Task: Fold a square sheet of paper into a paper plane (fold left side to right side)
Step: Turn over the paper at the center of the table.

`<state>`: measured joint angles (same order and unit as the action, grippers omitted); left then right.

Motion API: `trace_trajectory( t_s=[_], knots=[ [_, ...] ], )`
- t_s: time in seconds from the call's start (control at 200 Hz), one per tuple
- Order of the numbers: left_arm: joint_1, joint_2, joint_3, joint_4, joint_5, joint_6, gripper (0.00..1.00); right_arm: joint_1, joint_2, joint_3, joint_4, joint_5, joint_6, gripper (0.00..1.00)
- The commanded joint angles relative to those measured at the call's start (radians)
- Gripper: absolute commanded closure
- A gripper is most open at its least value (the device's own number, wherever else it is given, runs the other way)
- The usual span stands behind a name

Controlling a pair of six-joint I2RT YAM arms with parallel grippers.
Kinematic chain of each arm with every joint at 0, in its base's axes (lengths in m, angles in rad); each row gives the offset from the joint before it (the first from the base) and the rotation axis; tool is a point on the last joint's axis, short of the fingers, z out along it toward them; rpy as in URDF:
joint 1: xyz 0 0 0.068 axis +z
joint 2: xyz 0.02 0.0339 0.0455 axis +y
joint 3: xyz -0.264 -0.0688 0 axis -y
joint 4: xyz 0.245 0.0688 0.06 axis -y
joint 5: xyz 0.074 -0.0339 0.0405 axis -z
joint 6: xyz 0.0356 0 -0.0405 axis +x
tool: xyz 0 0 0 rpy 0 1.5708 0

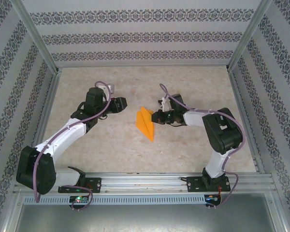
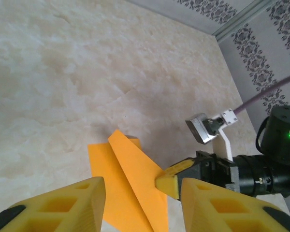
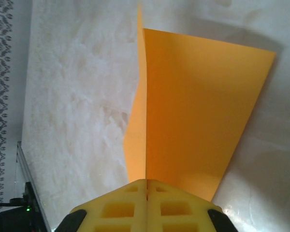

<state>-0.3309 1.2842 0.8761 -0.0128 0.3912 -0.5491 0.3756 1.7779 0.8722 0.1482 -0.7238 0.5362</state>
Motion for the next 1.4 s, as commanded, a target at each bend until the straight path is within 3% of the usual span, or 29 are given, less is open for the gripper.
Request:
trace_trajectory(
  t_s=[0.0, 0.16, 0.315, 0.57, 1.149, 1.244, 1.399],
  knots=[
    [0.027, -0.045, -0.01, 0.062, 0.034, 0.012, 0.5, -0.033, -0.123, -0.022, 0.046, -0.031, 0.001, 1.0],
    [0.054, -0.095, 0.036, 0.097, 0.141, 0.01, 0.42, -0.086, -0.29, -0.04, 0.102, -0.066, 0.017, 1.0],
    [0.06, -0.083, 0.144, 0.119, 0.368, 0.004, 0.42, -0.112, -0.424, -0.023, 0.166, -0.122, 0.027, 1.0],
    [0.051, -0.012, 0.229, 0.365, 0.669, -0.183, 0.45, -0.11, -0.552, 0.002, 0.295, -0.245, 0.071, 1.0],
    [-0.054, 0.103, 0.28, 0.436, 0.733, -0.219, 0.45, 0.017, -0.553, 0.088, 0.349, -0.29, 0.104, 1.0],
    [-0.062, 0.11, 0.288, 0.435, 0.741, -0.218, 0.5, 0.024, -0.543, 0.093, 0.349, -0.292, 0.105, 1.0],
    [-0.064, 0.11, 0.292, 0.43, 0.744, -0.209, 0.67, 0.023, -0.543, 0.088, 0.347, -0.282, 0.105, 1.0]
  ],
)
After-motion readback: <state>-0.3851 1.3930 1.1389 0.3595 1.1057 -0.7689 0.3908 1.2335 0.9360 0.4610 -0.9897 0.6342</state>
